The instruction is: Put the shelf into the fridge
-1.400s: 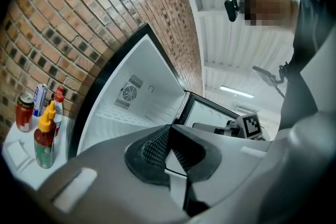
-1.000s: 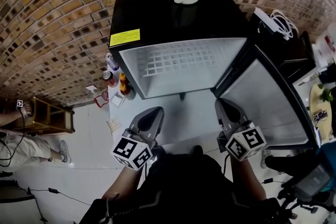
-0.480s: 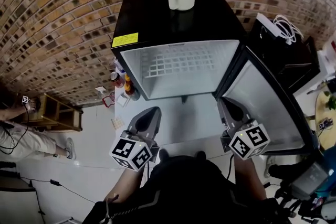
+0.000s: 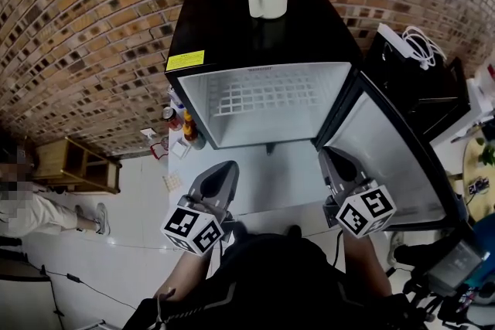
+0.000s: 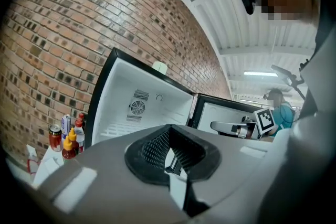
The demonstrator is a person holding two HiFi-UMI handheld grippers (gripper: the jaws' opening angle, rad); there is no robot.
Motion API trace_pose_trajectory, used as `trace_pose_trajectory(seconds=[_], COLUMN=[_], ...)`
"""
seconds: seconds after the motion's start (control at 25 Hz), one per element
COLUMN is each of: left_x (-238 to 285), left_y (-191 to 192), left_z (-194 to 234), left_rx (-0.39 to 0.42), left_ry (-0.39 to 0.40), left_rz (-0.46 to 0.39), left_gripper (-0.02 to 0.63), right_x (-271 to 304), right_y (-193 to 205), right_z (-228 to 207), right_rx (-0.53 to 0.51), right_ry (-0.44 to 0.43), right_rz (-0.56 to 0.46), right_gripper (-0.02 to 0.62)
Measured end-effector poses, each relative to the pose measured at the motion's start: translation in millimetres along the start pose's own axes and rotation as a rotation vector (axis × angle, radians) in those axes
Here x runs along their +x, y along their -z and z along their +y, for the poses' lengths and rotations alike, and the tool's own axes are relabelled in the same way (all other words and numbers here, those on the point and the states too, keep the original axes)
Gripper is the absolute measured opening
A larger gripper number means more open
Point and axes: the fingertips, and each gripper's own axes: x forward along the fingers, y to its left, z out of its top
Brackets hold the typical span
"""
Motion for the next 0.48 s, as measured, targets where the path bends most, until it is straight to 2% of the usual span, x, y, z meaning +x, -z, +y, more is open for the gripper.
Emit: trace_pose_trajectory(seconds=[0.12,0.32,0.48], left_x=[0.0,4.7,6.5], left_y=[-6.9,-6.4,-11.4], left_z=[-1.7,-3.3,-7.4], left_rx=[0.029,0.022,0.049], left_ry=[0.008,0.038,0.063], left_rz=[-0.034,-0.022,-0.012], left_gripper=[-0.006,-0.006,-0.006], right_x=[1.5,-1.4,5.0], right_y=[2.1,-6.7,-9.0], right_z=[0.0,-6.7,-5.2], right_rx=[-0.007,-0.001,-0.006], right_ry=[0.009,0.055,0.045], right_rz=[0.004,-0.039,-0.03], right_gripper=[0.005,0.005,0.005])
